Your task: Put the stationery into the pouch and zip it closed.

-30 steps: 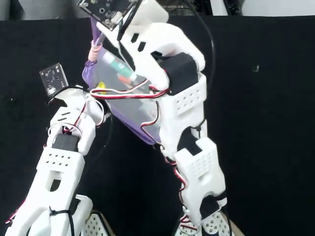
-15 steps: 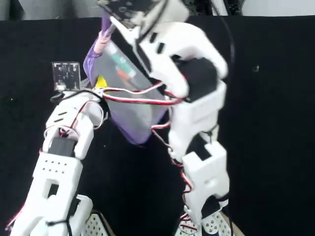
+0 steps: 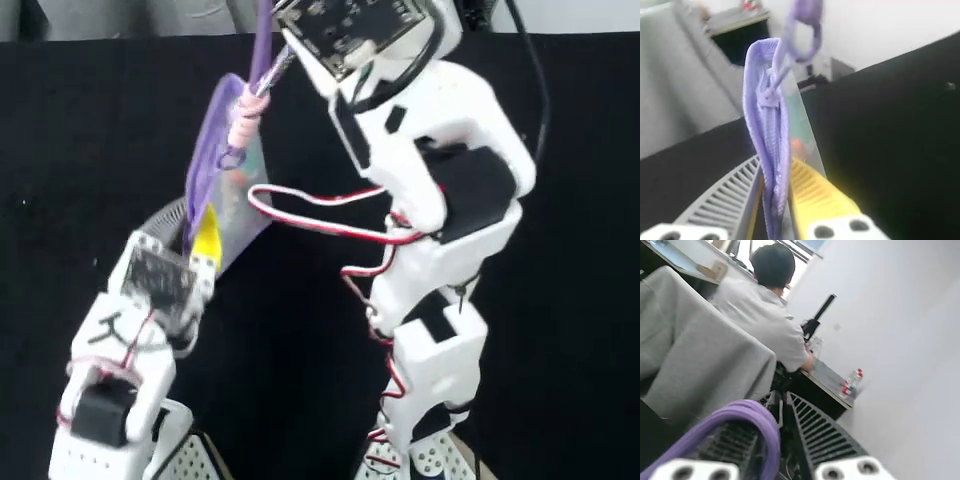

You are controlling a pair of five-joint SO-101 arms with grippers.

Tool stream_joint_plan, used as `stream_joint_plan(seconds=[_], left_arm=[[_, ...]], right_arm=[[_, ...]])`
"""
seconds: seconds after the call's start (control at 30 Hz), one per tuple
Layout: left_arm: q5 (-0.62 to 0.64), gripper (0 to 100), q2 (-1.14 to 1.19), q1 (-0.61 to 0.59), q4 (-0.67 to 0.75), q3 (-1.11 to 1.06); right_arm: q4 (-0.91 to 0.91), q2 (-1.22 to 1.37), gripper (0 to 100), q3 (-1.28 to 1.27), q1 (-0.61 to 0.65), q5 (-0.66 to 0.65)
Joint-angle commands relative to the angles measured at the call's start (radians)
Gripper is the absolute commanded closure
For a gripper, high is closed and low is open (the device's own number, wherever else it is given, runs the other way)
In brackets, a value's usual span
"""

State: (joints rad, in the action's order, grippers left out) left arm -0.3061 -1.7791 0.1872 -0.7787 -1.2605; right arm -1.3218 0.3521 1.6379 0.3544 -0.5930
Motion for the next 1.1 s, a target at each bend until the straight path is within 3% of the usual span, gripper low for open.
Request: stream_joint_plan(seconds=[0.0, 0.5, 1.07], left_arm=[[-0.031, 97, -0.034, 0.035, -0.137, 0.044], [-0.025, 97, -0.049, 0.033, -0.150, -0.002], [0.009, 97, -0.049, 0.038, -0.157, -0.015]], right_arm=[[0.066, 0.010, 98.7, 0.033, -0.075, -0.008], [0.367, 0.236, 98.6, 0.033, -0.308, -0.009], [0.671, 0.564, 98.6, 0.031, -0.373, -0.011]])
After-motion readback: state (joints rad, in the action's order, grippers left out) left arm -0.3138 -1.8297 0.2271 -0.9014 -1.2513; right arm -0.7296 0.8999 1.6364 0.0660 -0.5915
